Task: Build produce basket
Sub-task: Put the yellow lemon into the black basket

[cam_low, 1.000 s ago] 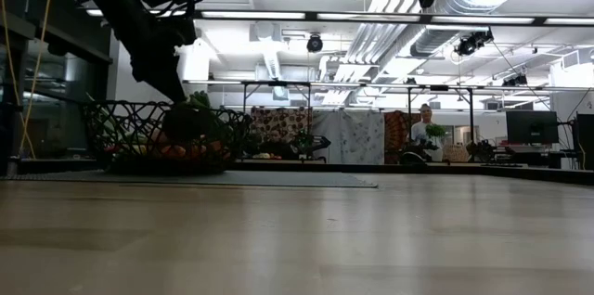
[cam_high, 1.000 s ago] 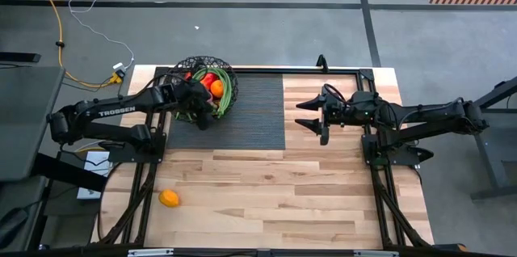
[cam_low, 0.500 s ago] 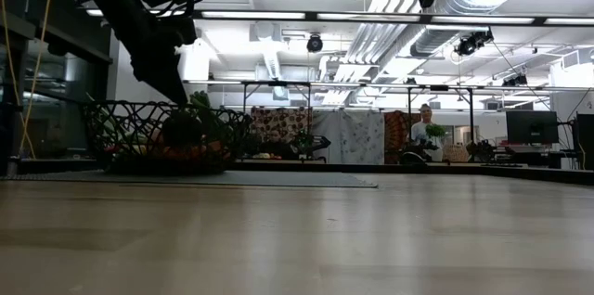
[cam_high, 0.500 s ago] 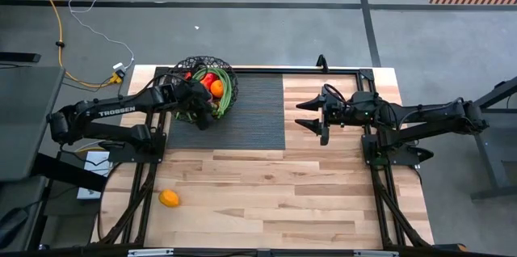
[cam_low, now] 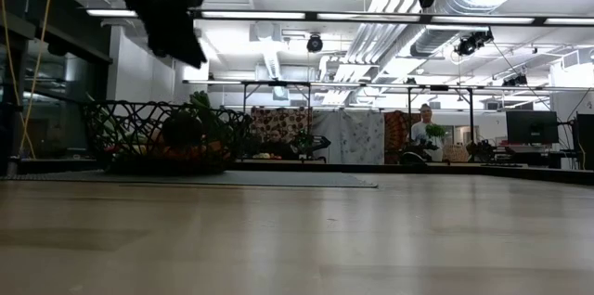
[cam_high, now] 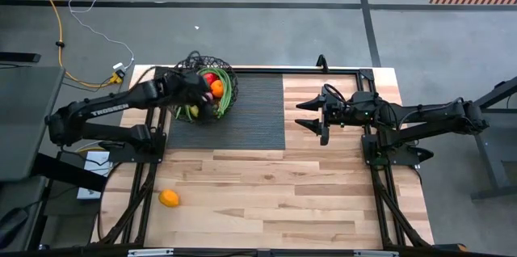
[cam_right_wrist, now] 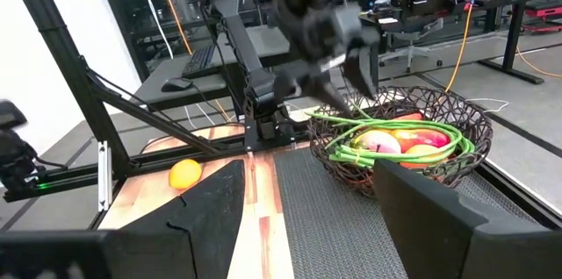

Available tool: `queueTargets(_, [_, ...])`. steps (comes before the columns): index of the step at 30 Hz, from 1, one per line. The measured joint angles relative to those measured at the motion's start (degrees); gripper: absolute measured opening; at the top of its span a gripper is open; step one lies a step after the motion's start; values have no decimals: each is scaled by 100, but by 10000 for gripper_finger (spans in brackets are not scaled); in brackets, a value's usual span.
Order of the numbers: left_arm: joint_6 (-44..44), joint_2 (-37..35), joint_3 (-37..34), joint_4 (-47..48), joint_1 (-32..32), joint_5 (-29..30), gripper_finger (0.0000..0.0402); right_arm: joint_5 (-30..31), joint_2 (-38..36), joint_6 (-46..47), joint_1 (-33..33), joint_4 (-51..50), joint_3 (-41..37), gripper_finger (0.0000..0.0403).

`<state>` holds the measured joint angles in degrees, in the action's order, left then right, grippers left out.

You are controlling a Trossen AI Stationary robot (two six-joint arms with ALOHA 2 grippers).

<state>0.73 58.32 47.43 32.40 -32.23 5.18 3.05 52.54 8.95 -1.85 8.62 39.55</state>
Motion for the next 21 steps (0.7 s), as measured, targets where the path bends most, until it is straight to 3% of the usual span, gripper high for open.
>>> queueTargets(5, [-87,-289,789,51,0,18,238,2,1,0,0,0,0,243])
queueTargets(9, [464,-586,1226,-318,11,-343,237,2,2,0,0,2,0,243])
queueTargets(14, [1261,-890,1234,-824,241,-1066,237,2,1,0,0,2,0,243])
queueTargets(17, [1276,-1007,1015,-1123,634,-1043,237,1,1,0,0,2,0,243])
queueTargets(21, [1446,-1198,272,-2282,1248,-829,237,0,2,-1,2,2,0,243])
